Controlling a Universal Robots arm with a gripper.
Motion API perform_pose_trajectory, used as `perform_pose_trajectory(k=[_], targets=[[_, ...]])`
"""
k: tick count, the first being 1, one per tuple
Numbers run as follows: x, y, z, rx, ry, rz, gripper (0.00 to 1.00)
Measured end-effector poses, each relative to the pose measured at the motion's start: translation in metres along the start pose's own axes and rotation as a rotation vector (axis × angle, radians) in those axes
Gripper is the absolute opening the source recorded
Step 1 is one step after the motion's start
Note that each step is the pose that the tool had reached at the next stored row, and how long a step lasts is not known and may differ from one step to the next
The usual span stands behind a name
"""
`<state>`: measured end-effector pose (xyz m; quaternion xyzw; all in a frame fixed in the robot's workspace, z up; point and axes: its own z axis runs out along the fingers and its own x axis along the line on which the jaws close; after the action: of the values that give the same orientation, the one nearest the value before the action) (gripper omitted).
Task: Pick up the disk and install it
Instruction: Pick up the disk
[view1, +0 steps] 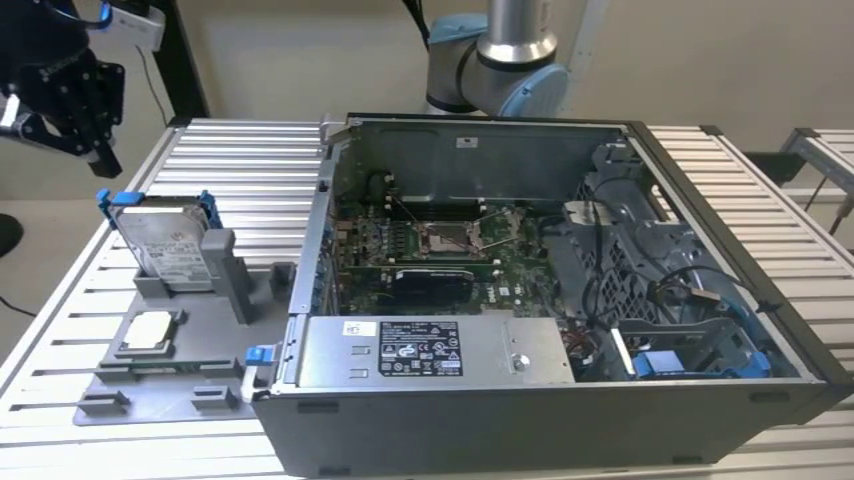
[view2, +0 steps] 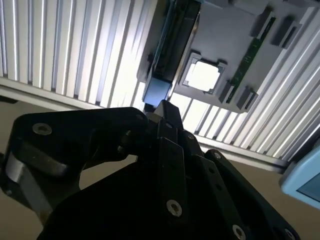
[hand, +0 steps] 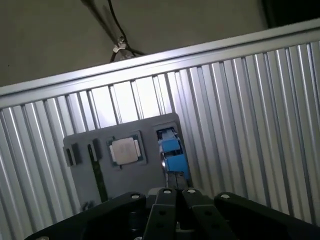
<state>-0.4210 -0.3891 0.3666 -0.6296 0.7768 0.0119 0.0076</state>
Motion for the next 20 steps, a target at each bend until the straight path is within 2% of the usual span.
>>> perform_pose_trajectory(k=[5, 14, 15, 20], targets=[[0.0000, 0.0000, 0.0009, 0.0033, -0.0005, -0.083, 0.00], [0.0000, 0.0000, 0.0010, 0.0032, -0.0004, -0.087, 0.00], [0.0000, 0.0000, 0.0010, 0.0032, -0.0004, -0.087, 1.00], [0.0000, 0.0000, 0.0010, 0.0032, -0.0004, -0.088, 1.00]])
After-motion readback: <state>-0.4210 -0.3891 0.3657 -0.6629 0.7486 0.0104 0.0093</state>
